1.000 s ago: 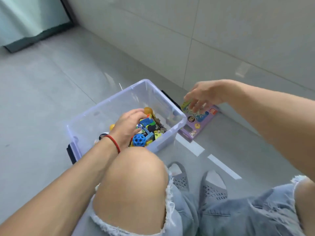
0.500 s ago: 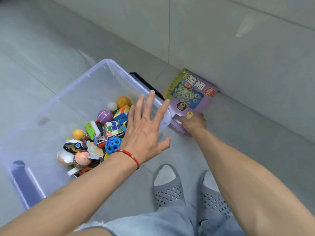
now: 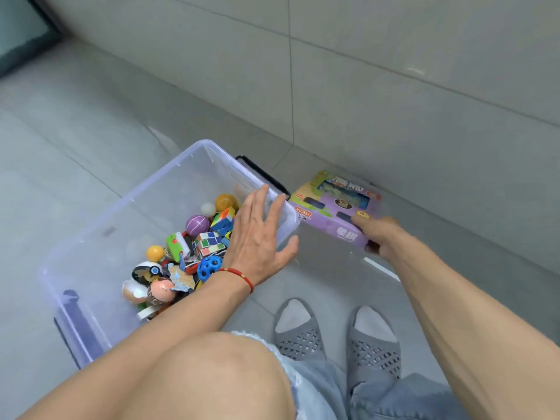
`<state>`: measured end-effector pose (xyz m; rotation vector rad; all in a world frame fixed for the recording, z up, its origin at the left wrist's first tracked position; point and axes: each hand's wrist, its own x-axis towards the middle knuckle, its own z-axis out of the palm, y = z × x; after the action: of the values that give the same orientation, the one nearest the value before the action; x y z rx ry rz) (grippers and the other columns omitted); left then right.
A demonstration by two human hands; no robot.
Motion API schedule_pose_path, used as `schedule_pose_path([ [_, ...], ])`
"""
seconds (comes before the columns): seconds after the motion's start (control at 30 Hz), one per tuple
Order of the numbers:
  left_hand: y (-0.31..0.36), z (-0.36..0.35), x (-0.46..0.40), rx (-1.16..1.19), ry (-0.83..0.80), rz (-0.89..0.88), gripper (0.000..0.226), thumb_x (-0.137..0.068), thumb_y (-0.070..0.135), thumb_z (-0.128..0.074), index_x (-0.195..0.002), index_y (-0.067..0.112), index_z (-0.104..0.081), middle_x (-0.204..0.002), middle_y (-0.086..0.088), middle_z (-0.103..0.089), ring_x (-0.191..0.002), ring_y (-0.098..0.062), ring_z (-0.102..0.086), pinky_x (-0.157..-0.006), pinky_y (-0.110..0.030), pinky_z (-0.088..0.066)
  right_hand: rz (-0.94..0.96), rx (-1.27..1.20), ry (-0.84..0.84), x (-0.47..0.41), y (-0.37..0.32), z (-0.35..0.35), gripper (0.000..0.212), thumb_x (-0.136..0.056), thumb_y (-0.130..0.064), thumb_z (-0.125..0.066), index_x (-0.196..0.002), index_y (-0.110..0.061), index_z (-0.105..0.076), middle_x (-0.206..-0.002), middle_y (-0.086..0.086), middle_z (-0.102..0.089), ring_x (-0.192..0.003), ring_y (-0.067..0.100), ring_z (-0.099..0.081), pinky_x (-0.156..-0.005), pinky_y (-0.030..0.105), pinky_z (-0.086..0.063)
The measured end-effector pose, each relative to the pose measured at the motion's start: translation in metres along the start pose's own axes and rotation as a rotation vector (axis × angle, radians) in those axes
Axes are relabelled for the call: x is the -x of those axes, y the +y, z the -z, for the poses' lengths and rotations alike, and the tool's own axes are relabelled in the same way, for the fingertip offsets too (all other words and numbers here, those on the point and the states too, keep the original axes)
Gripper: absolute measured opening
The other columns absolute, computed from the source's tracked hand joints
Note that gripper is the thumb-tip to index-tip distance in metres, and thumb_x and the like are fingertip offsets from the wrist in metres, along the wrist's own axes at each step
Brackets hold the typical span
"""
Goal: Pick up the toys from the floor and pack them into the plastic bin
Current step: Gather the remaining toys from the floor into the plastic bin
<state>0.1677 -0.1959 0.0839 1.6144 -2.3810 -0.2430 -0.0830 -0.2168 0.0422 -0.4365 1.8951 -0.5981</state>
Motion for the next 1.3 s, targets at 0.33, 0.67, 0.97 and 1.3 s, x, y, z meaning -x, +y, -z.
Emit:
schedule_pose_path([
  [0.33,0.049,0.071,0.023,1.051,0.039,0.508,0.054,-0.071,0.053,-0.069,-0.108,0.015,-0.068,-0.099,0.002,-0.070,-0.094,-0.015,-0.064,-0.090,-0.035,-0.054,0.293,-0.106,0.014,0.152,-0.035,0.063,0.022,-0.083,-0.024,-0.075,-0.082,-0.007,-0.063,-0.065,0.006,-0.059,-0.043,0.013,-0.052,-0.036,0.018,-0.042],
  [0.67,-0.045,0.132,0.090,1.771,0.499,0.940,0.030,-0.089,0.001,-0.062,-0.119,0.003,-0.060,-0.093,-0.018,-0.069,-0.079,-0.030,-0.066,-0.069,-0.042,-0.054,0.427,0.173,-0.557,0.229,-0.060,-0.057,0.043,-0.091,-0.047,-0.067,-0.109,-0.007,-0.069,-0.097,0.008,-0.070,-0.073,0.017,-0.069,-0.074,0.036,-0.060],
  [0.97,-0.144,0.132,0.151,1.485,0.062,1.084,0.025,-0.093,0.002,-0.058,-0.118,0.002,-0.062,-0.110,-0.021,-0.069,-0.092,-0.033,-0.067,-0.082,-0.044,-0.056,0.492,0.246,-0.390,0.207,-0.073,-0.007,0.022,-0.100,-0.022,-0.059,-0.114,-0.007,-0.067,-0.105,0.016,-0.073,-0.079,0.023,-0.067,-0.075,0.037,-0.058],
  [1.3,-0.102,0.075,0.114,0.214,-0.048,0.980,0.058,-0.073,0.027,-0.066,-0.126,0.018,-0.043,-0.128,-0.016,-0.042,-0.122,-0.035,-0.041,-0.104,-0.048,-0.038,0.502,0.412,-0.258,0.196,-0.059,0.052,0.015,-0.100,-0.017,-0.058,-0.108,-0.009,-0.068,-0.104,0.015,-0.072,-0.085,0.026,-0.067,-0.079,0.043,-0.056],
])
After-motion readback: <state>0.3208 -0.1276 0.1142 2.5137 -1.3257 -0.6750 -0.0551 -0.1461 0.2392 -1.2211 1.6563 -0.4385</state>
